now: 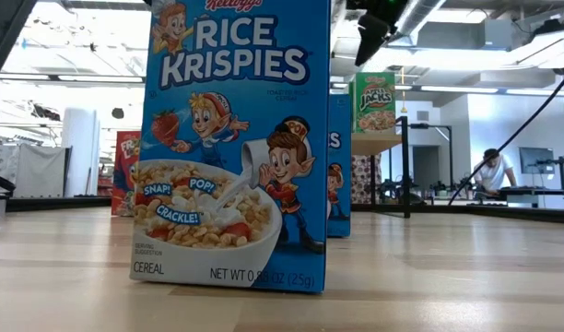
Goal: Stack cereal on shelf
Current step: Adjust the green cereal boxes on the shelf
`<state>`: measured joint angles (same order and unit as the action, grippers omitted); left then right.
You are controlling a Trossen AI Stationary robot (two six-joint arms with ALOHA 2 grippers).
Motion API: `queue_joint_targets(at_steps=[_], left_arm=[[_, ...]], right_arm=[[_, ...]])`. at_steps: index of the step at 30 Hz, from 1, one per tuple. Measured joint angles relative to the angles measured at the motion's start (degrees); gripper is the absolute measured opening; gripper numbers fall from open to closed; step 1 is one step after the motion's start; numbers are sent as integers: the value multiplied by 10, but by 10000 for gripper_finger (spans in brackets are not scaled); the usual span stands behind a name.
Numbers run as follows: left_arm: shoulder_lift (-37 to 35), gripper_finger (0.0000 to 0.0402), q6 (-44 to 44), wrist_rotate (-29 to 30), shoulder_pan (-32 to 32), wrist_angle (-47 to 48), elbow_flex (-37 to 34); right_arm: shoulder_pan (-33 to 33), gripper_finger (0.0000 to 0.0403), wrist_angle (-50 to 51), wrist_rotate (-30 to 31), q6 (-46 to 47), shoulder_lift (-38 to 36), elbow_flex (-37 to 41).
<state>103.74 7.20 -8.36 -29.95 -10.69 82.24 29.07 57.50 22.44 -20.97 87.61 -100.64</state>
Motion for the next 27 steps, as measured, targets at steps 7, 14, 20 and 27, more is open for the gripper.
queue_joint_targets(at_steps=[7,14,20,27], left_arm=[[6,242,-4,-10,0,-34,0],[14,242,-13,-17,3,-53,0],[23,242,-23,-15,6,-69,0],[35,242,-35,-8,3,-78,0]], right_arm=[[-8,250,-6,-6,1,0,0],[-23,250,-23,-13,1,0,0],[-34,250,-29,-15,1,0,0],[-37,250,-28,-15,5,0,0]])
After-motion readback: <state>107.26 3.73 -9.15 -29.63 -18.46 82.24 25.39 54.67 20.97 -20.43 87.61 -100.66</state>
